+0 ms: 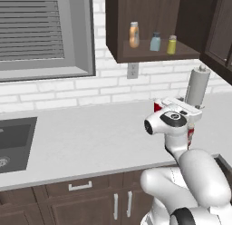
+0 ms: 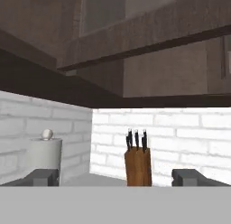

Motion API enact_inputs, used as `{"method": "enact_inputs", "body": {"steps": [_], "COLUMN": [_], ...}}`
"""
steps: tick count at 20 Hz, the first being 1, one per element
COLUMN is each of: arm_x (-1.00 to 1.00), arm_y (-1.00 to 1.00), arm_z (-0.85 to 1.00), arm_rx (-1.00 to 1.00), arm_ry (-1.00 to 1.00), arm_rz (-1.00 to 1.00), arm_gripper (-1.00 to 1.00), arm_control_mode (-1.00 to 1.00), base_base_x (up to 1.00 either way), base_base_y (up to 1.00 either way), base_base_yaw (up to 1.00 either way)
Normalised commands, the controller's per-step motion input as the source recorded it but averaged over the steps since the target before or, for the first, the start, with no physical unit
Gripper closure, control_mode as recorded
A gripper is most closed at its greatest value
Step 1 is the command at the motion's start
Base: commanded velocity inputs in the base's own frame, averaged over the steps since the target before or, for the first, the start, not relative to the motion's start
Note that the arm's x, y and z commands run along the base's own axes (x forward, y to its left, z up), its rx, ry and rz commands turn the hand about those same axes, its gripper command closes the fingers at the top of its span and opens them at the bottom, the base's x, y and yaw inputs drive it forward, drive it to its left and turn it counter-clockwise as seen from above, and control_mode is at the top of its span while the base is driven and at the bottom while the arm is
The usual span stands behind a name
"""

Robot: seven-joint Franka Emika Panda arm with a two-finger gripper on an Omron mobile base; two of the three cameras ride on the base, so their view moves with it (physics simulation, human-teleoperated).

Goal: Put the shaker and condiment bottle from the counter next to their counterparts in the cabinet.

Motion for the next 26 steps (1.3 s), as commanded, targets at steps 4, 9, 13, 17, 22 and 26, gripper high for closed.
{"method": "enact_inputs", "body": {"steps": [4,9,13,17,22,26], "arm_x": [-0.36,0.0,0.0,0.0,-0.01,-0.01], "arm_y": [-0.21,-0.02,-0.18,-0.15,0.0,0.0], "arm_z": [-0.45,-0.07,-0.23,-0.24,-0.22,-0.84], "arm_rx": [0.0,0.14,0.41,0.22,0.0,0.0], "arm_ry": [-0.1,0.0,0.0,0.01,0.01,0.0], "arm_rz": [-0.26,-0.03,-0.03,-0.08,0.0,0.0], "arm_gripper": [-1.0,-1.0,-1.0,-1.0,-1.0,-1.0], "arm_control_mode": [-1.0,-1.0,-1.0,-1.0,-1.0,-1.0], "base_base_x": [0.0,0.0,0.0,0.0,0.0,0.0], "base_base_y": [0.0,0.0,0.0,0.0,0.0,0.0], "base_base_yaw": [0.0,0.0,0.0,0.0,0.0,0.0]}}
